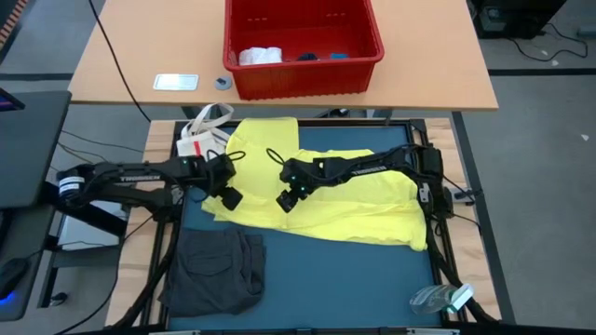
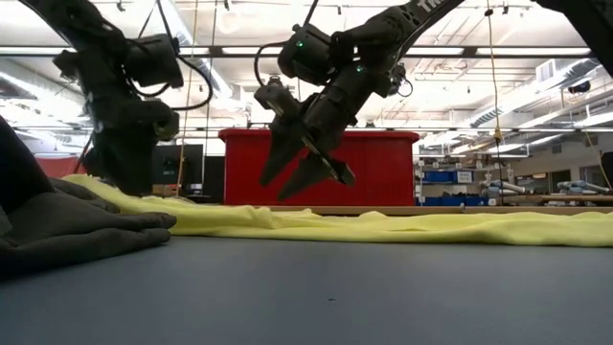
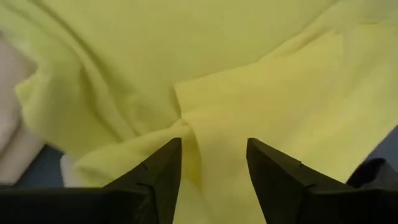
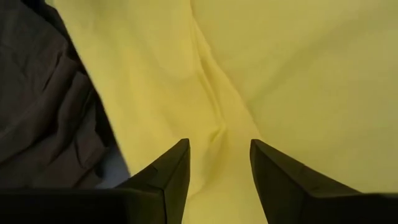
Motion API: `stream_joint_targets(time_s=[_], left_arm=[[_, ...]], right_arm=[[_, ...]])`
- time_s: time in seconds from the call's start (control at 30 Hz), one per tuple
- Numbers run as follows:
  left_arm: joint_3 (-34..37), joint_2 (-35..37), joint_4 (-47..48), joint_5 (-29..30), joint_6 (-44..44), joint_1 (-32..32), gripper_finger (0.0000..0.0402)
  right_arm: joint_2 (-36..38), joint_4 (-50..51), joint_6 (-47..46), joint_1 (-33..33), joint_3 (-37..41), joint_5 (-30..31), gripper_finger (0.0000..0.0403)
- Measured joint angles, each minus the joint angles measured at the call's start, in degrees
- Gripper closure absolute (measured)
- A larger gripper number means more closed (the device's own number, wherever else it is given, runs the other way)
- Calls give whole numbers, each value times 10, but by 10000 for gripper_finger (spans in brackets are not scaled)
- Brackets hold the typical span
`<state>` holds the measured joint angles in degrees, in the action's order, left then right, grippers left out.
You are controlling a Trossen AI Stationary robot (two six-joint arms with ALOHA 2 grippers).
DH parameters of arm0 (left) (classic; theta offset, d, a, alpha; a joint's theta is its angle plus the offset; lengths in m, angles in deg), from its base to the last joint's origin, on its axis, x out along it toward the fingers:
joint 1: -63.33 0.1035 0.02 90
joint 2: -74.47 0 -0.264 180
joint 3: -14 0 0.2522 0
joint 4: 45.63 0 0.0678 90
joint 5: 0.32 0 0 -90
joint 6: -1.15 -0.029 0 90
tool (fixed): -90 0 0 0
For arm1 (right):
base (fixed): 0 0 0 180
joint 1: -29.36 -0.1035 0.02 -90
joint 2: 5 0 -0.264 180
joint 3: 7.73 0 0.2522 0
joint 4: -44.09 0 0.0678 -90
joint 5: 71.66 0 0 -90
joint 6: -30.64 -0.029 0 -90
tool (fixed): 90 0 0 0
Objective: Fold laundry
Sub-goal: Fold the yellow shirt
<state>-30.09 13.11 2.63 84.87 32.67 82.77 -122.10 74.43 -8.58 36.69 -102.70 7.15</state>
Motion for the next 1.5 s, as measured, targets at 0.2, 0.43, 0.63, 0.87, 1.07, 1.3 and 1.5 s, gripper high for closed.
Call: stream_joint_targets(time_s=[0.2,0.43,0.63,0.87,1.07,1.3,1.5], left_arm=[[0,-48,-31,-41,-39,8,257],[0,-62,-47,-66,-52,8,318],[0,-61,-47,-64,-54,10,393],[0,-61,-55,-64,-54,10,399],[-14,-60,-49,-55,-54,10,400],[-48,-25,-5,16,-71,16,401],[-51,5,14,38,-92,43,401]], right_arm=[[0,-18,4,3,0,-25,240],[-29,-32,-11,-12,0,-30,241],[-38,-34,-17,-14,0,-14,266],[-38,-43,12,-4,0,-47,390],[-38,-39,13,1,0,-51,398],[-11,-8,7,3,0,57,400],[2,7,19,2,0,97,401]])
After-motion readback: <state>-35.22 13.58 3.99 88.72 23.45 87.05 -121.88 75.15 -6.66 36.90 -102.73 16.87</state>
